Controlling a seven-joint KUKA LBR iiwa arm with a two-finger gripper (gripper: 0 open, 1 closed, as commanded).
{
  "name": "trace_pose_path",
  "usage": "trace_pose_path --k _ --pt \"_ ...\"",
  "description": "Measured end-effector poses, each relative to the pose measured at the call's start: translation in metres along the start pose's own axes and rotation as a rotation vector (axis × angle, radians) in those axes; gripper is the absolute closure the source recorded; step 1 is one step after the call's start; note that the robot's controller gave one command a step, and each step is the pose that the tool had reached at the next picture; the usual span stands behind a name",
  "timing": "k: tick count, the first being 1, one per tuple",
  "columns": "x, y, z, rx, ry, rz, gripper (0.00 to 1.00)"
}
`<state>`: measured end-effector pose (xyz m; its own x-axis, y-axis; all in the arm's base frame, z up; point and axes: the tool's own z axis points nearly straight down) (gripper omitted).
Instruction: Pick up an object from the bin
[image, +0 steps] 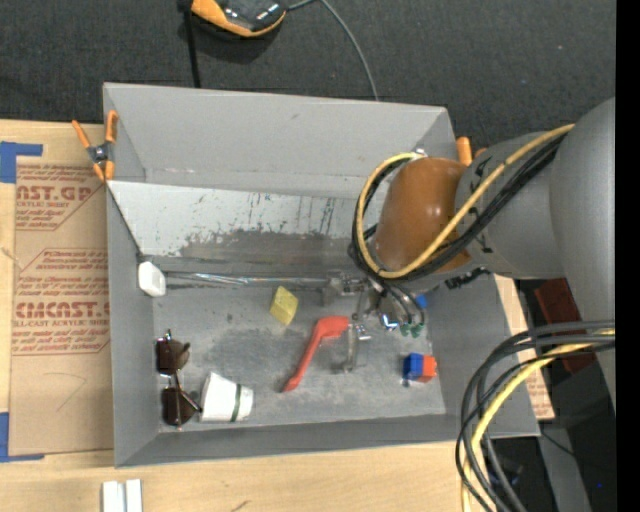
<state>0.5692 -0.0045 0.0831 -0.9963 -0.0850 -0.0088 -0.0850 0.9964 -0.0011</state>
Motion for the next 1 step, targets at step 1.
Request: trace_pose_path --k 1 --pt "0.0093 0.0323 0.0127 -0.002 0.002 0.012 1.00"
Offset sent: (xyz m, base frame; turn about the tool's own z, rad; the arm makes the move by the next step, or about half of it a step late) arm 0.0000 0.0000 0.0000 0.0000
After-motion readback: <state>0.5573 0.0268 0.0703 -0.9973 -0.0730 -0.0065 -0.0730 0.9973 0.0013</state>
